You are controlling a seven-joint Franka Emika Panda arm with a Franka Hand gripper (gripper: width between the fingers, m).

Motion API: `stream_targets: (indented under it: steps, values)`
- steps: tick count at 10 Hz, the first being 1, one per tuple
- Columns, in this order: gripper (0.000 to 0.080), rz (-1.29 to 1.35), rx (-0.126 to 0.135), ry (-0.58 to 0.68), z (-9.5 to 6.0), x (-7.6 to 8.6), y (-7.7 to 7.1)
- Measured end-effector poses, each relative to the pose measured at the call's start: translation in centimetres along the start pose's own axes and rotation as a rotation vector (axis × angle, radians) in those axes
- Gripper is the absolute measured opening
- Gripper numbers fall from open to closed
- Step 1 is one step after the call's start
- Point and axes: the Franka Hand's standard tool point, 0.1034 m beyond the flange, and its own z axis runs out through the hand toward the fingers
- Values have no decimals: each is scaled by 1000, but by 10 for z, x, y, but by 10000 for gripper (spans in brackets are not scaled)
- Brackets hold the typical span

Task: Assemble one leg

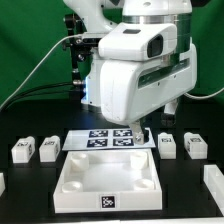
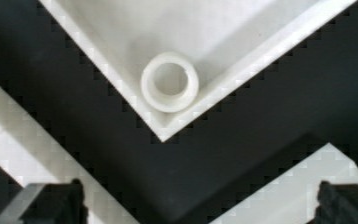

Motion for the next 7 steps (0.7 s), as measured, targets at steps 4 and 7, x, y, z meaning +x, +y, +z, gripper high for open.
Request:
stream_targets:
  steps: [4,7]
  values:
    - [650,0,0,0,0,0,0]
    - [650,-24,0,0,0,0,0]
